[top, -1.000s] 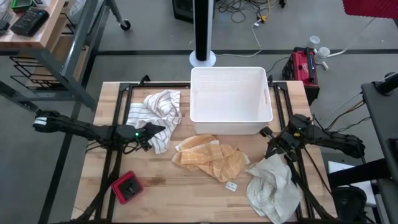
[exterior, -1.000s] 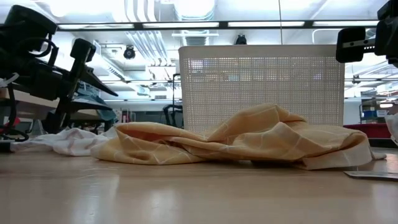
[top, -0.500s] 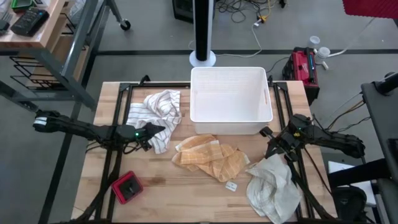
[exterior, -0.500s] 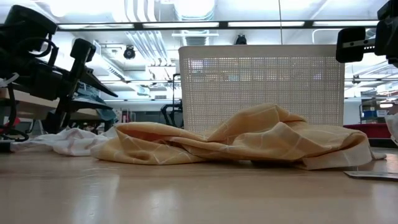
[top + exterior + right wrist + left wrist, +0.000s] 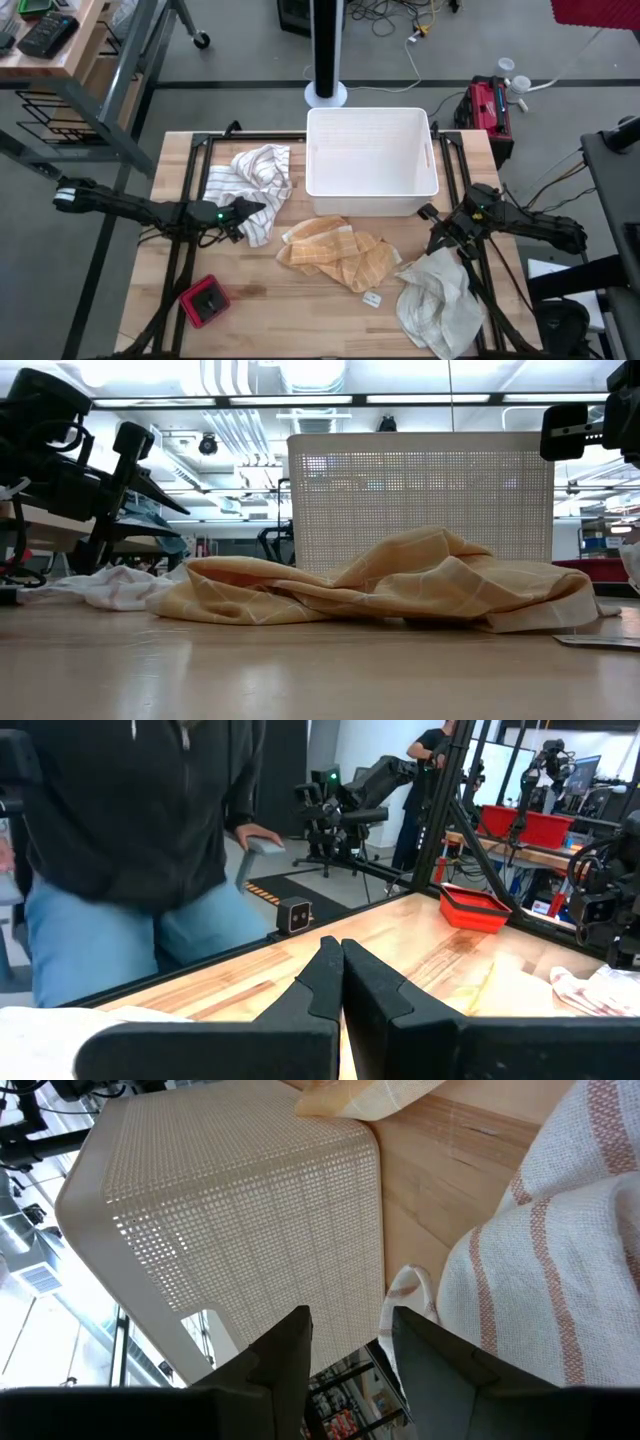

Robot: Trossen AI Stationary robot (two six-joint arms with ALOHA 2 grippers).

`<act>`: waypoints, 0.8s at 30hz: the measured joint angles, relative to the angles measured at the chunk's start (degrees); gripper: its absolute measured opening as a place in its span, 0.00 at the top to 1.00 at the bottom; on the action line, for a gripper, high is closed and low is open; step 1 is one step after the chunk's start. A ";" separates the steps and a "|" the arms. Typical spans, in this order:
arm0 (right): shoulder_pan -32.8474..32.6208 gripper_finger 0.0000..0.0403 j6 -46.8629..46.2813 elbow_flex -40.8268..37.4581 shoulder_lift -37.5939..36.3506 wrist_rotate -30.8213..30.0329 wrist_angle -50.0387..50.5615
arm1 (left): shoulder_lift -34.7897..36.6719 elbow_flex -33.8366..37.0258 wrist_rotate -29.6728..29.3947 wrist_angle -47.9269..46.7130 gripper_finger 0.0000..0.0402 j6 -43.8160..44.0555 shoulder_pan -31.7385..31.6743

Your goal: Fold towel

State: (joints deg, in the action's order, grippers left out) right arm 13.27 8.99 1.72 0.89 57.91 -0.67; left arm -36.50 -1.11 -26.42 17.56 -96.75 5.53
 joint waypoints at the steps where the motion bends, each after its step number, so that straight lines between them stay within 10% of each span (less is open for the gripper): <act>1: -0.01 1.00 0.00 0.02 0.01 0.00 0.00 | 0.01 0.01 0.00 0.00 0.66 0.00 0.01; 24: -0.01 1.00 0.00 0.02 0.01 0.00 -0.01 | 0.01 0.01 -0.01 0.02 0.60 0.00 0.01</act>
State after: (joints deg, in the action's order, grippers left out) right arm 13.27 8.99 1.74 0.90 57.91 -0.68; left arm -36.50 -1.10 -26.43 17.58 -96.75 5.54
